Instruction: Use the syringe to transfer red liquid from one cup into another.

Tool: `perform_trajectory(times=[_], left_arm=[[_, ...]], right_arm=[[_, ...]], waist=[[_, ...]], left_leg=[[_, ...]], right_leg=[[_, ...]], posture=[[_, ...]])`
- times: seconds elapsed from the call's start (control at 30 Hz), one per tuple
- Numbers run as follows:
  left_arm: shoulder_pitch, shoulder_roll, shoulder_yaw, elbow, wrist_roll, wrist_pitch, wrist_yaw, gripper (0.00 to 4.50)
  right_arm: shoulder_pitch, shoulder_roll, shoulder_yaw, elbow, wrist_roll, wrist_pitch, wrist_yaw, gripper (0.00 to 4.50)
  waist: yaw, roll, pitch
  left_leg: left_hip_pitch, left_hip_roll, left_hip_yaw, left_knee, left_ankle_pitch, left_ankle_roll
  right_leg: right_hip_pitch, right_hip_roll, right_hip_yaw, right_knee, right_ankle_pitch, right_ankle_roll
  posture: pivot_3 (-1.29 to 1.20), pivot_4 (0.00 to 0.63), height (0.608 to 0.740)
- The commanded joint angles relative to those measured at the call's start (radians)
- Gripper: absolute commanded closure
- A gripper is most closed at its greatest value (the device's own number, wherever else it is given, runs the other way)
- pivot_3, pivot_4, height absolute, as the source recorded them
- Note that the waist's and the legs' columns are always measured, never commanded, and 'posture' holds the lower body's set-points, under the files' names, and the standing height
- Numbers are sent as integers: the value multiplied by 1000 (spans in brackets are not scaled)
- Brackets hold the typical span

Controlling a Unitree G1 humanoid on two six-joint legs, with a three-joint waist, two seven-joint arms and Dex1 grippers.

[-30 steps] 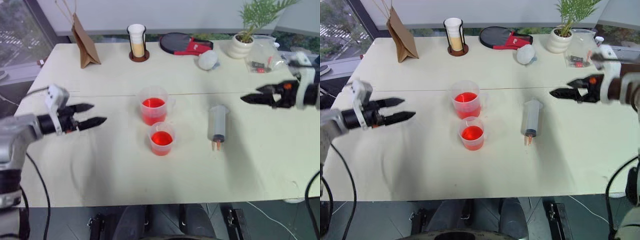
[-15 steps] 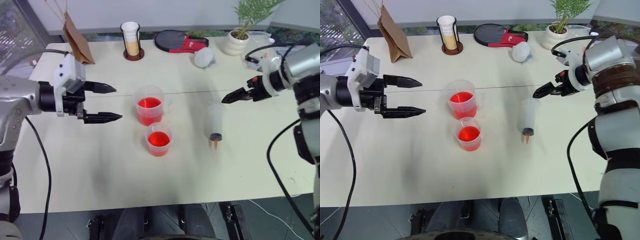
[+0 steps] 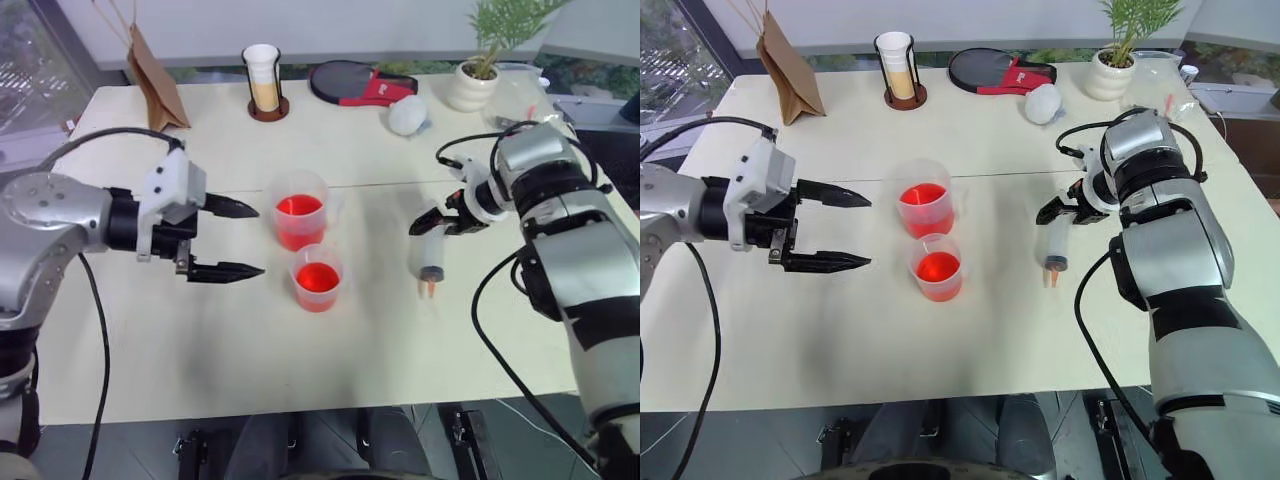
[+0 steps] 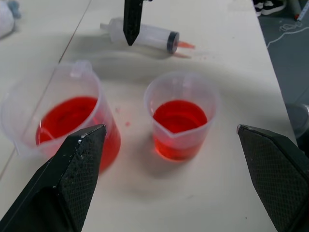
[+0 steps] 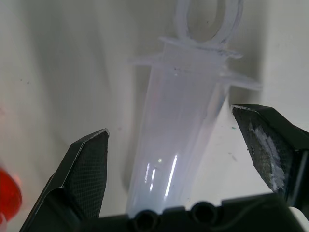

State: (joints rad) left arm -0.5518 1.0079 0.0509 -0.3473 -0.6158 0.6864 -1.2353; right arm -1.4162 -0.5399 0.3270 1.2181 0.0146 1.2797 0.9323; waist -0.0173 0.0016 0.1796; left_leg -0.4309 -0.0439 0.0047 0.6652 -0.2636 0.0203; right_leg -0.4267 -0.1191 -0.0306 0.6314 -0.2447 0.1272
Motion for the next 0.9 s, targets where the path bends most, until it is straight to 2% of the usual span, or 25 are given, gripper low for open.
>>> perform_trajectory(times=[0.03,0.13,0.17,0.3,0.37,0.47,0.57,0.73,0.83,0.9], left_arm=[[-12,-10,21,-14,-13,-8,18,0],[-5,-13,13,-4,0,-20,21,0],[-5,-13,11,0,5,-24,22,0],[-14,-9,6,57,36,-52,18,0],[-21,-3,13,123,62,-74,16,0],[-46,4,25,270,109,-130,5,0],[-118,-18,29,426,137,-177,2,0],[-230,-47,-25,626,229,-282,-33,0],[-296,-65,-59,714,280,-316,-42,0],[-324,-69,-66,738,295,-324,-53,0]], right_arm=[[-9,15,-53,-5,-14,-16,-87,1321],[-4,24,-70,-10,-16,2,-110,2880],[-3,26,-76,-12,-15,12,-114,3121],[-18,18,-112,-35,12,71,-107,3129],[-49,-12,-139,-110,39,-18,-44,3129],[-104,-38,-250,-277,131,-270,71,3129],[-127,-30,-355,-410,251,-365,188,3129],[52,90,-387,-677,328,-653,238,3129],[157,229,-412,-715,363,-803,189,3129],[195,284,-417,-706,366,-874,170,3129]], waist=[[0,0,0],[-1,0,0],[-1,0,0],[-1,0,0],[-2,0,0],[-5,1,0],[-7,2,2],[-7,-6,-3],[-6,-7,-4],[-3,-6,-3]], left_leg=[[0,0,0,0,0,0],[0,0,0,0,0,0],[1,0,0,0,0,0],[2,0,0,0,0,0],[2,0,0,0,0,0],[2,0,1,0,0,0],[2,1,2,-1,0,0],[5,3,0,-2,0,0],[5,2,1,1,0,0],[5,2,1,2,1,-1]], right_leg=[[0,0,0,0,0,0],[0,0,0,0,0,0],[1,0,0,0,0,0],[2,0,0,0,0,0],[2,0,0,0,0,0],[1,0,0,0,0,0],[-1,1,0,1,0,0],[2,2,-3,2,0,1],[4,2,-2,2,1,1],[4,2,-2,3,1,1]], posture=[[0,150,740],[0,150,740],[0,150,740],[0,150,740],[0,150,740],[0,150,740],[0,150,740],[0,150,740],[0,150,740],[0,150,740]])
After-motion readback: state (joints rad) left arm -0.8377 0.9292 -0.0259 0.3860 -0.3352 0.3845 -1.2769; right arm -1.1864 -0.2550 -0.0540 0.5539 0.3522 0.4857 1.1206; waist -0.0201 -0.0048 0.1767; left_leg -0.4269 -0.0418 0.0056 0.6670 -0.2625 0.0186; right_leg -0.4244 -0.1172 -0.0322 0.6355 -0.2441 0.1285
